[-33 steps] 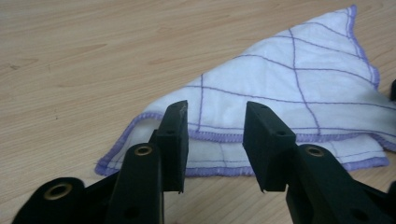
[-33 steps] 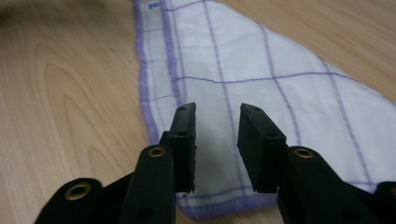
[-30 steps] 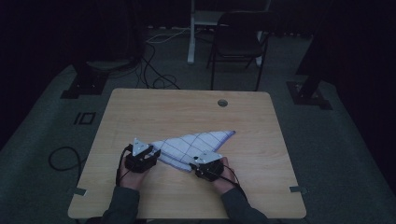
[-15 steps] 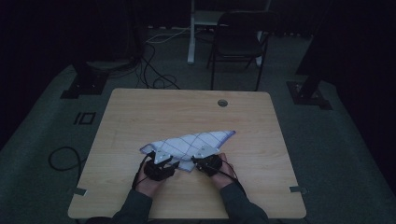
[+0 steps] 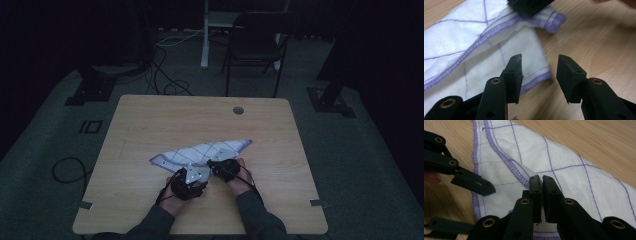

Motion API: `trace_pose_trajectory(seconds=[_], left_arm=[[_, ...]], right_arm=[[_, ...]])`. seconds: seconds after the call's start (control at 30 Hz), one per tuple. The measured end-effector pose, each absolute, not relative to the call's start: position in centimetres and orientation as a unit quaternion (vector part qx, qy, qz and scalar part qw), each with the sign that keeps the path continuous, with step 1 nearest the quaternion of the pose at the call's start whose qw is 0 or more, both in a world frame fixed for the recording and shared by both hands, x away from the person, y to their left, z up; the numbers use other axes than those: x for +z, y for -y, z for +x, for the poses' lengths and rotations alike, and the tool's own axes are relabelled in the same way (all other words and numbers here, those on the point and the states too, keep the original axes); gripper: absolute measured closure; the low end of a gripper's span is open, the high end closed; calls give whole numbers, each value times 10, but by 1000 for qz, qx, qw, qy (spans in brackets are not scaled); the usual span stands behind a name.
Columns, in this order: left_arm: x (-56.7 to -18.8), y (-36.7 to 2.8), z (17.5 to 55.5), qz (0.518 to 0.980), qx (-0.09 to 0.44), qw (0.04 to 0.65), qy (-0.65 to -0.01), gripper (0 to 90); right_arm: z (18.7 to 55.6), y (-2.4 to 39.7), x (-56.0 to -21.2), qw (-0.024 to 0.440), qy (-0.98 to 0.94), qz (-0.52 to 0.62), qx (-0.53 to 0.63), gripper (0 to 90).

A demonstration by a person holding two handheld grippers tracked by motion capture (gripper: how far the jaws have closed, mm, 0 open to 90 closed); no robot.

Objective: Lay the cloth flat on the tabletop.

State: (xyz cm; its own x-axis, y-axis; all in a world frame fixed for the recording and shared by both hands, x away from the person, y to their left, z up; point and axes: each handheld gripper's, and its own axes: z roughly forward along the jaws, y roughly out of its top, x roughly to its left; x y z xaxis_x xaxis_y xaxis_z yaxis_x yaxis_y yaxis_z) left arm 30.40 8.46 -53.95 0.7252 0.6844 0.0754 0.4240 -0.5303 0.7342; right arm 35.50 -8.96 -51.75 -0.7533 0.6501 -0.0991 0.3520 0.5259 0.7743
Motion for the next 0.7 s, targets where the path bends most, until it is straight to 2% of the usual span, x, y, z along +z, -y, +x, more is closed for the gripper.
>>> trace_pose_trajectory(seconds=[0.1,0.2,0.27,0.4,0.5,0.7], left_arm=[[-541,-84,305,861,189,347,-319,623],[-537,-88,309,863,178,345,-322,796],[-535,-92,311,864,172,346,-322,843],[-531,-99,313,864,161,354,-321,863],[-522,-115,312,861,156,375,-305,864],[-508,-146,316,845,154,404,-315,864]], right_arm=[[356,91,-517,193,-850,297,389,870],[358,93,-515,196,-849,301,387,871],[360,94,-513,200,-848,301,387,871],[363,96,-509,206,-846,304,387,872],[368,103,-504,216,-838,315,389,873],[372,115,-500,223,-828,337,388,874]])
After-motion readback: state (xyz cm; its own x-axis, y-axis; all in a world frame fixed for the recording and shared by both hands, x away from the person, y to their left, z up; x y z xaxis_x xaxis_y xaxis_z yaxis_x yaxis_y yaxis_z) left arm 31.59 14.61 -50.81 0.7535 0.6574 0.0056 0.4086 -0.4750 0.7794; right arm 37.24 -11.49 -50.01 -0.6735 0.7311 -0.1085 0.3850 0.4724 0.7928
